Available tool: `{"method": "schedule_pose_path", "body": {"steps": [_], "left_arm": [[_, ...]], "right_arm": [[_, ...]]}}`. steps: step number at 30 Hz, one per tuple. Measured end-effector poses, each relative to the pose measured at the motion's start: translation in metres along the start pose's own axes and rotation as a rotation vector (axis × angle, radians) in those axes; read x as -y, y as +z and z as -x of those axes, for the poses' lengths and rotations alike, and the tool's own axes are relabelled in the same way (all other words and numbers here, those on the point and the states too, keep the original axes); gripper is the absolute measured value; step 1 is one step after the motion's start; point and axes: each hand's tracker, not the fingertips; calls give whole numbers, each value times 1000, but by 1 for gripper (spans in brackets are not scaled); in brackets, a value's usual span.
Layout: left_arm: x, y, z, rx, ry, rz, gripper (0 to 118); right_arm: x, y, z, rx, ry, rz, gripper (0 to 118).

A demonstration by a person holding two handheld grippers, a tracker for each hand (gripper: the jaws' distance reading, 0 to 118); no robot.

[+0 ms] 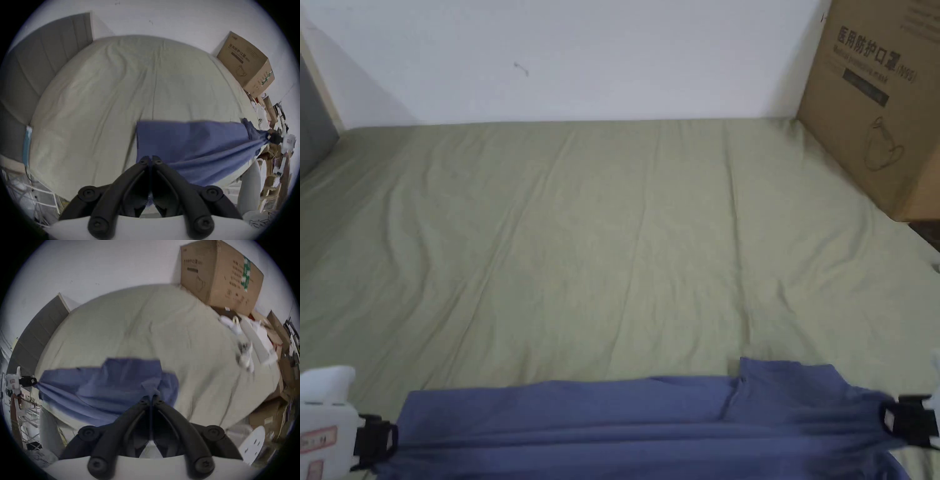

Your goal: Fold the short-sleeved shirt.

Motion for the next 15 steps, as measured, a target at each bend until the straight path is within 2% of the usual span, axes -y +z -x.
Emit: {"method": "schedule_pose_path", "body": {"steps": [2,4,5,6,7,8,9,13,14,15], "left_arm": [[16,-6,5,4,22,-20,1],[22,-12,6,5,39,-9,7],[24,-13,5,-4,49,-2,23],[26,-13,4,-31,50,0,42],[26,-12,3,-51,40,-3,65],[24,-9,2,-75,30,-8,90],[23,-4,2,-70,36,-22,95],[14,23,1,8,95,-101,93],[12,30,0,30,105,-119,88],[10,35,-2,58,103,-136,78]], "right_arm": [[21,-7,-9,-18,-71,25,2],[35,-13,-12,-16,-95,17,2],[38,-15,-13,-14,-97,14,4],[39,-16,-12,-10,-94,16,13],[39,-16,-9,5,-85,19,32],[37,-14,-6,58,-52,20,60],[34,-16,-9,93,-27,19,64],[15,9,9,102,7,-72,64],[8,15,15,75,-1,-107,63],[2,20,22,39,-10,-138,61]]}}
